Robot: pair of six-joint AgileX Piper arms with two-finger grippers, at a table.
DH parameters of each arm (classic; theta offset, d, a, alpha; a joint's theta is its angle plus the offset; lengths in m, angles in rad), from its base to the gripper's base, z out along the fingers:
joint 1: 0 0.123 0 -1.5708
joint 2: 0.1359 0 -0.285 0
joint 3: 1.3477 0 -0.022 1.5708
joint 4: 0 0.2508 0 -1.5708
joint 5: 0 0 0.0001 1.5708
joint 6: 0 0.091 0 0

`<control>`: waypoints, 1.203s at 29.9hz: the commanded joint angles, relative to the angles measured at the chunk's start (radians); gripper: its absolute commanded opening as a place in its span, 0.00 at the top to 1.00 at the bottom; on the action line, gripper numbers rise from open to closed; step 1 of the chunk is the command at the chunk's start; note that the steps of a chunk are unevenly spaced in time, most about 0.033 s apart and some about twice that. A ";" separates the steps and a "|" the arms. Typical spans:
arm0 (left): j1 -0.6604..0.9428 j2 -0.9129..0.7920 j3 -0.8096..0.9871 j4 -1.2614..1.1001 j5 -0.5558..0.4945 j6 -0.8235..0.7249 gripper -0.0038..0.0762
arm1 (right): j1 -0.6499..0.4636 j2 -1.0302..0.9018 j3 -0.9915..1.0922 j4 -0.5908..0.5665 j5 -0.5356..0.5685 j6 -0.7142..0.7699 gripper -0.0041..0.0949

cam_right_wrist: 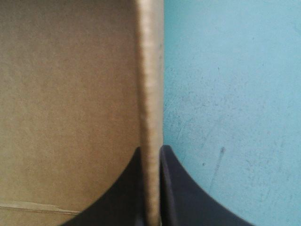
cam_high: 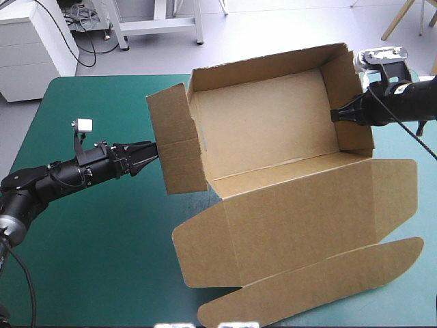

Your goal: Fold the box

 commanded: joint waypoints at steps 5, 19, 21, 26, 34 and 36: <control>-0.041 -0.067 -0.092 -0.082 0.123 -0.045 0.05 | 0.098 -0.030 -0.025 0.015 -0.164 0.056 0.98; -0.192 -0.063 -0.363 0.114 -0.017 -0.202 0.05 | 0.209 -0.030 -0.025 -0.088 -0.283 0.163 0.97; -0.206 -0.063 -0.395 0.162 -0.060 -0.254 0.05 | 0.219 -0.030 -0.025 -0.090 -0.301 0.169 0.97; -0.271 -0.063 -0.468 0.326 -0.203 -0.381 0.05 | 0.257 -0.030 -0.025 -0.127 -0.362 0.209 0.96; -0.422 -0.063 -0.591 0.749 -0.437 -0.706 0.05 | 0.349 -0.030 -0.025 -0.325 -0.442 0.358 0.96; -0.470 -0.063 -0.619 0.868 -0.473 -0.787 0.09 | 0.359 -0.030 -0.025 -0.335 -0.462 0.382 0.96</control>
